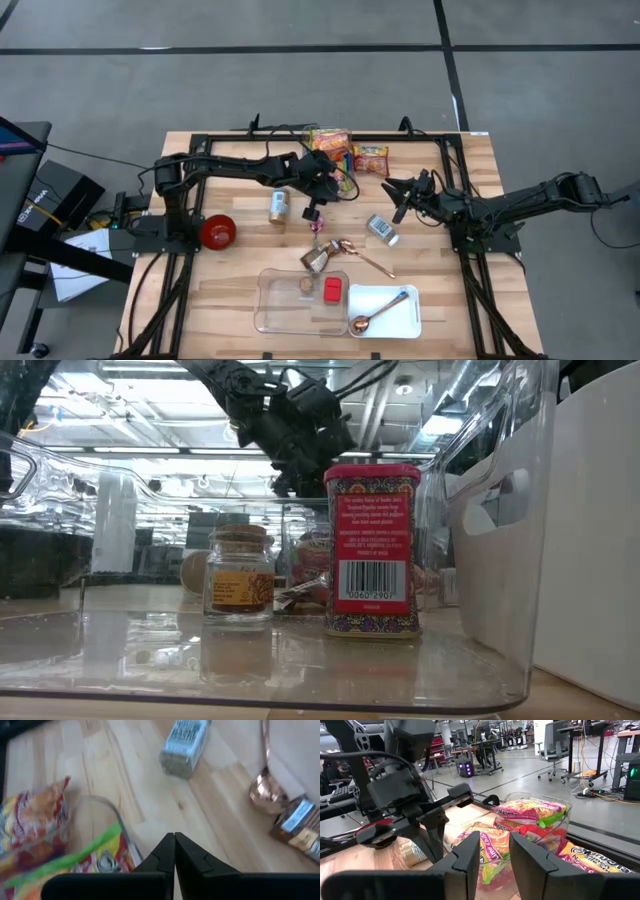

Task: Pick & Place Food Item
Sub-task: Put the red noodle pack into the top transparent bin

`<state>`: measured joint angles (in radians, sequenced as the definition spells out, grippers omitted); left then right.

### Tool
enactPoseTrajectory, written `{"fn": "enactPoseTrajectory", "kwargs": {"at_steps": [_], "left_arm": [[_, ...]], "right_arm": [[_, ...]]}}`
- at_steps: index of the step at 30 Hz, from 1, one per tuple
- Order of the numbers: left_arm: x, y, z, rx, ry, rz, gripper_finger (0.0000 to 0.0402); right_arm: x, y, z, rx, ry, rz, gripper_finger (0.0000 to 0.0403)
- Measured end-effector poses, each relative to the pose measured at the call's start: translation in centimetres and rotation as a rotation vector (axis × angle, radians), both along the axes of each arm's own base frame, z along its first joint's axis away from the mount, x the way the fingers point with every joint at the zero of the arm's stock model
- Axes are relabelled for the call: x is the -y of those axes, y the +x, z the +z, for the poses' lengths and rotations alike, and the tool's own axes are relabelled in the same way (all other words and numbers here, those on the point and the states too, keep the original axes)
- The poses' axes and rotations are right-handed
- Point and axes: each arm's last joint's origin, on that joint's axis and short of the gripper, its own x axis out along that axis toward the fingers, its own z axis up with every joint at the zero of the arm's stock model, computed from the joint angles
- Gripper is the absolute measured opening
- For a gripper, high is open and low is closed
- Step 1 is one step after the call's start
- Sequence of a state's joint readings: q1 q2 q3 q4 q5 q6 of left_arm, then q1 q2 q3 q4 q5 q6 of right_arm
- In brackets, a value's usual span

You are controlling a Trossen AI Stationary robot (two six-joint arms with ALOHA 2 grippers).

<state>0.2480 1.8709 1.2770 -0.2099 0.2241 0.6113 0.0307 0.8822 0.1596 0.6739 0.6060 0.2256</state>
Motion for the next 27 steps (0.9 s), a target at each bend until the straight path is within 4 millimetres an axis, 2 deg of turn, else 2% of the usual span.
{"fn": "enactPoseTrajectory", "kwargs": {"at_steps": [9, 17, 27], "left_arm": [[0.3, 0.3, 0.9, 0.072, 0.010, -0.015, 0.0008], [0.0, -0.8, 0.3, -0.055, -0.042, 0.033, 0.0029], [-0.2, -0.9, -0.1, -0.101, -0.015, 0.111, 0.0035]], "right_arm": [[0.0, 0.0, -0.2, -0.024, -0.011, 0.001, 0.0099], [0.0, 0.0, -0.2, -0.033, -0.014, 0.000, 0.0099], [0.0, 0.0, -0.2, -0.026, -0.014, 0.001, 0.0099]]}}
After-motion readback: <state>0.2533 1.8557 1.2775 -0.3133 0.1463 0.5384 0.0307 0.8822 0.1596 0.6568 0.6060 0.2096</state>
